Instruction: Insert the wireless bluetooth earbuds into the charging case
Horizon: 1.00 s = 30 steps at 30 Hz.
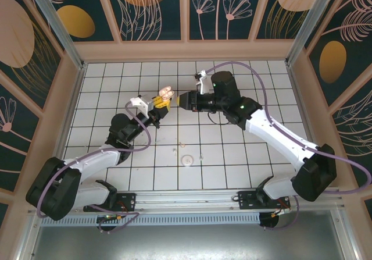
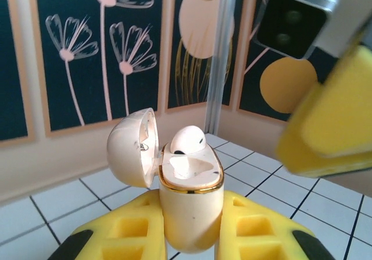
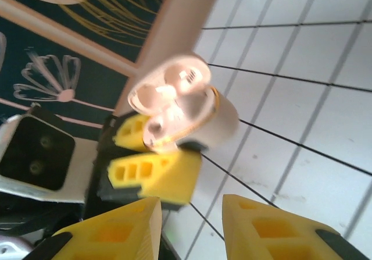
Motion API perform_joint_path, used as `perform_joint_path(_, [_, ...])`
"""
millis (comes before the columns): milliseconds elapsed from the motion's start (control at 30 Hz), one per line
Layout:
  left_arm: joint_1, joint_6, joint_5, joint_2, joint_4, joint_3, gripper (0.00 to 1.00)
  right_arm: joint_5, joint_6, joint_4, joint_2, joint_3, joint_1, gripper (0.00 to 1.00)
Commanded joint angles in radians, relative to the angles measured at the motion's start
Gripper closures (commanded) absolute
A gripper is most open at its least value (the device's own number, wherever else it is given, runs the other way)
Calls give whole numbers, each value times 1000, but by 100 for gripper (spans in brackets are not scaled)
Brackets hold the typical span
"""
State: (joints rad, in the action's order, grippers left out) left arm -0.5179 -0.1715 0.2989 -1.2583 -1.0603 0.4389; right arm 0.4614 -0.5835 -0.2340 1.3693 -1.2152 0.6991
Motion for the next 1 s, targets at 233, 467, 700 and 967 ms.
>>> perform_joint_path(233, [72, -379, -109, -69, -106, -129, 88, -142, 46, -493, 104, 6, 71, 66])
perform_joint_path(467, [83, -496, -197, -41, -98, -206, 89, -112, 25, -495, 334, -61, 112, 55])
perform_joint_path(700, [84, -467, -215, 38, -5, -209, 89, -134, 33, -557, 547, -197, 179, 55])
perform_joint_path(967, [83, -461, -224, 71, 12, -215, 89, -197, 34, -603, 624, -249, 179, 57])
